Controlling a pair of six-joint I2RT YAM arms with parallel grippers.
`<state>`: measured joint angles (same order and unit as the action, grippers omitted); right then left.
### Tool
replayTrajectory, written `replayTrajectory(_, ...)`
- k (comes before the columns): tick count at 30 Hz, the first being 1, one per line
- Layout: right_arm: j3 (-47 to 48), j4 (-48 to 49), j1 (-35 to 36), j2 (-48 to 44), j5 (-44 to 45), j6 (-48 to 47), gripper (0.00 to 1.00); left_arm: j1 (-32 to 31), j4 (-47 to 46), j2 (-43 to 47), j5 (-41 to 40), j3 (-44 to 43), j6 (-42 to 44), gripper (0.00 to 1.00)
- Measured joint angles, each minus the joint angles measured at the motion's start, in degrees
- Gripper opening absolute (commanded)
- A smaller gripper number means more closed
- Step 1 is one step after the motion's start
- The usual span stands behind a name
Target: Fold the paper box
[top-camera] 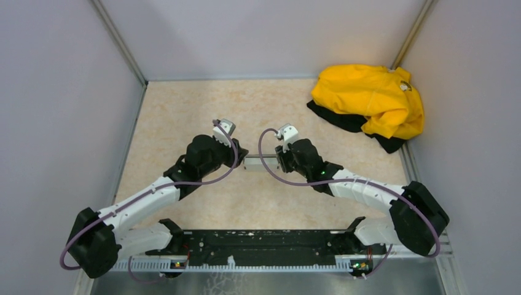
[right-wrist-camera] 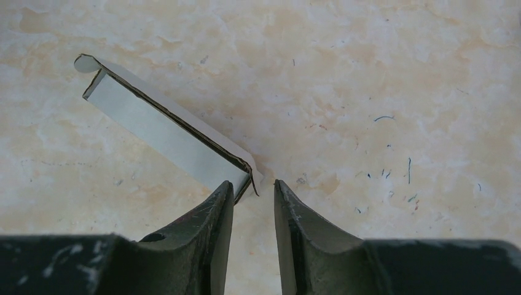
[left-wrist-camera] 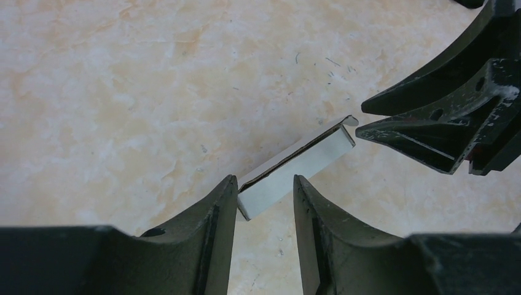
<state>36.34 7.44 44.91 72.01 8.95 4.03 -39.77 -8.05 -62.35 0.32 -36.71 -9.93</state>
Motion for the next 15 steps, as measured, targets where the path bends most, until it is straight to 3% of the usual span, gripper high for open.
replayTrajectory(15,0.55,1.20,0.00,1.77,0.17,-0.50,0.23,0.00,0.35,1.42,-1.75,3.43,1.07,0.49)
